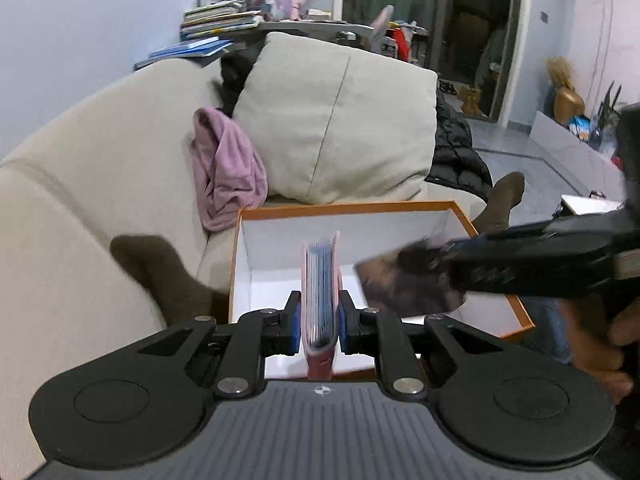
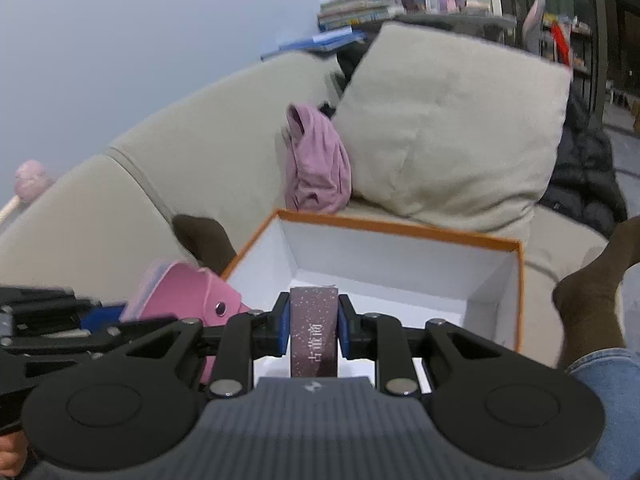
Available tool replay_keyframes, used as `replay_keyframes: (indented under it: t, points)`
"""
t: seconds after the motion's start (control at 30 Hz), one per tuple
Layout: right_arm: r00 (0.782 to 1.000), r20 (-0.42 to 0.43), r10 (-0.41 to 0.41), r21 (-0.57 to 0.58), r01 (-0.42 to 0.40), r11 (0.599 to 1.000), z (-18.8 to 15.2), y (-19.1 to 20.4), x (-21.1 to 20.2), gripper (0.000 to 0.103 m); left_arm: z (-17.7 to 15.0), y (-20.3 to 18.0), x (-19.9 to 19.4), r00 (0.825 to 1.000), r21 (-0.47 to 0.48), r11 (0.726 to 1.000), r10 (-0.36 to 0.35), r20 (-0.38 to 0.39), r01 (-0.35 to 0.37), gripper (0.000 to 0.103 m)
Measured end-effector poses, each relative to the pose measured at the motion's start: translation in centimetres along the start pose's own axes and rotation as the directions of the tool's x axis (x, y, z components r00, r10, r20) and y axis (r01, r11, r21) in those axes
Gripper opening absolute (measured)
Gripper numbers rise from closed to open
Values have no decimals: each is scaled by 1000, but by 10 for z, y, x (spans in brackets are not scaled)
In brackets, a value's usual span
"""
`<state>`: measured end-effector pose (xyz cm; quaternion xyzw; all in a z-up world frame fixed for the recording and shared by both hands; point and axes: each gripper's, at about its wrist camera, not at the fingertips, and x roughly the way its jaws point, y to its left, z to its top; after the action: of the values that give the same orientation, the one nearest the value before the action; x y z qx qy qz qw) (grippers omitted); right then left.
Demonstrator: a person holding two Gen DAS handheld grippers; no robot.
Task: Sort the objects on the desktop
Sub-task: 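Carry the wallet and photo card box over the orange box with both tools, then lower the wallet and photo card box into the orange box with both tools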
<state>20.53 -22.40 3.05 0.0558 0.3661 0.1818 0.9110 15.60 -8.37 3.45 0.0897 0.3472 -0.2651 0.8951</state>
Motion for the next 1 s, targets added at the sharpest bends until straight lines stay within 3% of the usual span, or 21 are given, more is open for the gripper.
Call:
replay_keyframes:
  t: [0.23,0.3,0.5,0.67,0.8,1.0]
  points:
    - [995,-95,22,67,-15,998,6,-18,38,24,14,-8,21,996,58,994,-93,-3,93,19]
    - [994,-106,18,72,-10,997,6,-21,41,24,14,-9,28,996,65,994,-84,1,84,19]
    - [984,-175,43,141,-19,990,-1,-32,57,24,12,-1,33,990,29,991,-131,44,129,19]
    - [989,-145,8,143,13,990,1,-35,53,24,24,4,33,988,-8,993,-119,100,120,19]
    - [989,-149,10,150,13,989,-2,-37,57,24,14,2,62,996,0,996,-89,25,89,19]
    - [972,-232,41,169,-1,986,-10,-37,75,24,-7,-3,90,995,62,998,-9,-103,15,19]
